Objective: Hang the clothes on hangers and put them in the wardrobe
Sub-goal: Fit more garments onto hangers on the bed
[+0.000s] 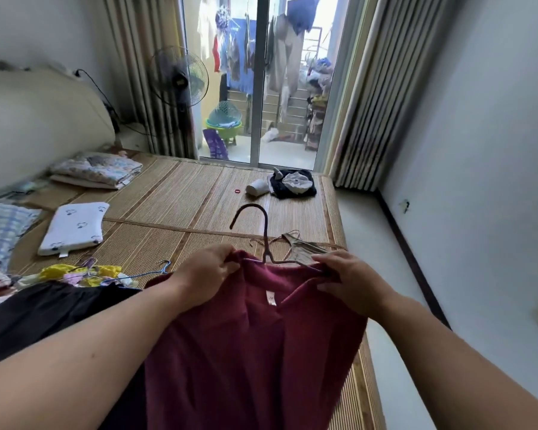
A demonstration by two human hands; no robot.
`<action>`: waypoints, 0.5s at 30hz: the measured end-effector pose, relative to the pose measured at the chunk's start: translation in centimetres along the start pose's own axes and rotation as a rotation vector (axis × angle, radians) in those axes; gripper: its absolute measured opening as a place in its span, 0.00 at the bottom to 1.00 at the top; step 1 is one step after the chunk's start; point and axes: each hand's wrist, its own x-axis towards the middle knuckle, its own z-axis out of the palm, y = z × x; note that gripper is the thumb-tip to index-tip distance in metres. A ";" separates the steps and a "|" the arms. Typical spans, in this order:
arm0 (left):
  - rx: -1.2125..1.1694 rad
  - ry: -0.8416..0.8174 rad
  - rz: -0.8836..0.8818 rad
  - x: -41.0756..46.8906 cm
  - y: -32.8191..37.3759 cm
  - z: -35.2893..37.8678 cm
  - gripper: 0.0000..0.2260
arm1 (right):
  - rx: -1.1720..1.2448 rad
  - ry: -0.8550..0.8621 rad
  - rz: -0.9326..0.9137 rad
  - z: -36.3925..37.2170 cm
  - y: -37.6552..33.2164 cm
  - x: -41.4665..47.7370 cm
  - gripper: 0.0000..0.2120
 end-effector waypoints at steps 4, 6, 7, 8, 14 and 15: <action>0.011 0.108 0.126 -0.3 6.2 -3.1 0.01 | 0.031 0.197 0.042 -6.0 -0.8 -3.1 0.27; 0.058 0.141 0.187 0.1 9.3 -3.9 0.01 | 0.052 0.145 0.065 -8.6 -0.3 -4.5 0.20; 0.087 0.145 0.220 0.4 10.9 -4.0 0.02 | 0.055 0.149 0.065 -9.9 0.1 -5.3 0.16; 0.106 0.148 0.257 0.8 12.6 -3.8 0.02 | 0.057 0.180 0.062 -11.2 0.7 -6.4 0.12; 0.116 0.106 0.325 3.8 21.8 2.1 0.09 | 0.101 0.453 0.109 -18.0 8.3 -12.9 0.09; 0.139 0.082 0.320 4.4 22.7 3.1 0.10 | 0.102 0.465 0.126 -18.8 9.6 -13.6 0.08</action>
